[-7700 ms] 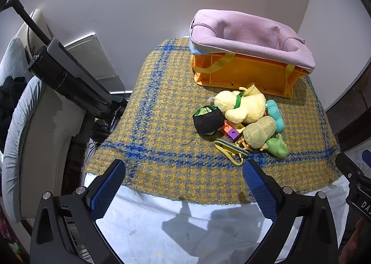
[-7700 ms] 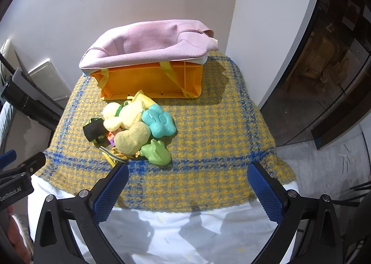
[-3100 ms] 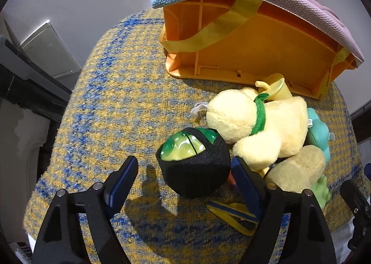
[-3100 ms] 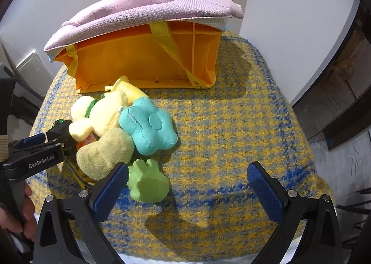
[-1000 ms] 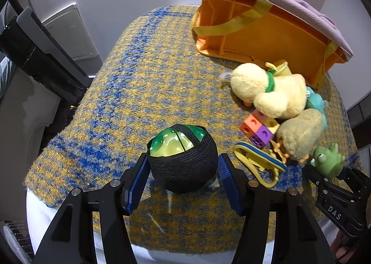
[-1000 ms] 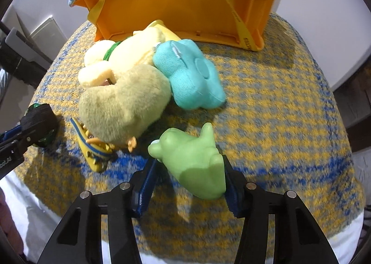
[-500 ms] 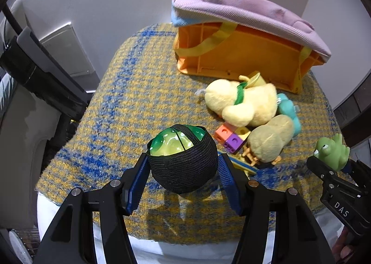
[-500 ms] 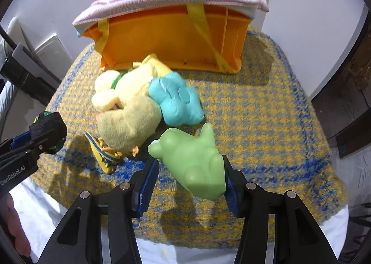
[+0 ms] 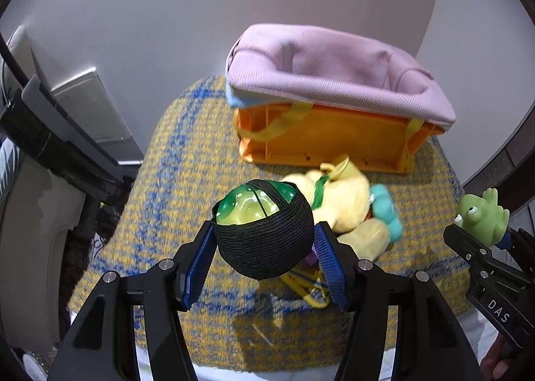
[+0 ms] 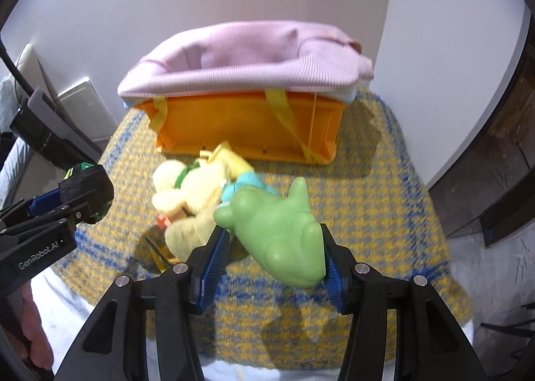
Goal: Organize objects
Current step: 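Carry the ball and the frog with both grippers over the pink-lined crate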
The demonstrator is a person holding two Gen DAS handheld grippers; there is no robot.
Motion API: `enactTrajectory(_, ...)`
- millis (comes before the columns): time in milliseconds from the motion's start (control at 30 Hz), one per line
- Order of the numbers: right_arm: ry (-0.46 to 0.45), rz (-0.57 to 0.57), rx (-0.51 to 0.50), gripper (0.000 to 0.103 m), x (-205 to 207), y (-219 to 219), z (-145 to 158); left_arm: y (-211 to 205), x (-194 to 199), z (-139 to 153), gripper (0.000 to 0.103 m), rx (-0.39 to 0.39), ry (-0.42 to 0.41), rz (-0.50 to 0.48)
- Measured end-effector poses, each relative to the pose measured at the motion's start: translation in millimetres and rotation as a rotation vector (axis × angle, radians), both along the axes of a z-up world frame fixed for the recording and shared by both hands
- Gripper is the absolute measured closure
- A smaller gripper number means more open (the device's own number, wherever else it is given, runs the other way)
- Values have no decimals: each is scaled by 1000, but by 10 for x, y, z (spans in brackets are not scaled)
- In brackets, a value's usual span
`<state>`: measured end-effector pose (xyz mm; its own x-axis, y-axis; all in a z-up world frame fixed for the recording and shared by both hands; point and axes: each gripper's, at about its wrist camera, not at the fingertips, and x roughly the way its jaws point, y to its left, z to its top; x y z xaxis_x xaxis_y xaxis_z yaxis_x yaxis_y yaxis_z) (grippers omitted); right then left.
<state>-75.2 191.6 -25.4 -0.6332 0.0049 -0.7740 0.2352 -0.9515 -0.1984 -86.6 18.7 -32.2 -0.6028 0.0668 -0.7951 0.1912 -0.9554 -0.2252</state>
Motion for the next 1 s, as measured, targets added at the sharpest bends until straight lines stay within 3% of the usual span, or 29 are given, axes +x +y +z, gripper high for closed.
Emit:
enactTrajectory(700, 165, 71, -6, 51, -386, -248, 791, -194, -533, 674, 44, -6, 130, -8)
enactTrajectory(1000, 200, 86, -5, 51, -739, -366, 994, -277, -915, 771, 44, 3, 152, -49)
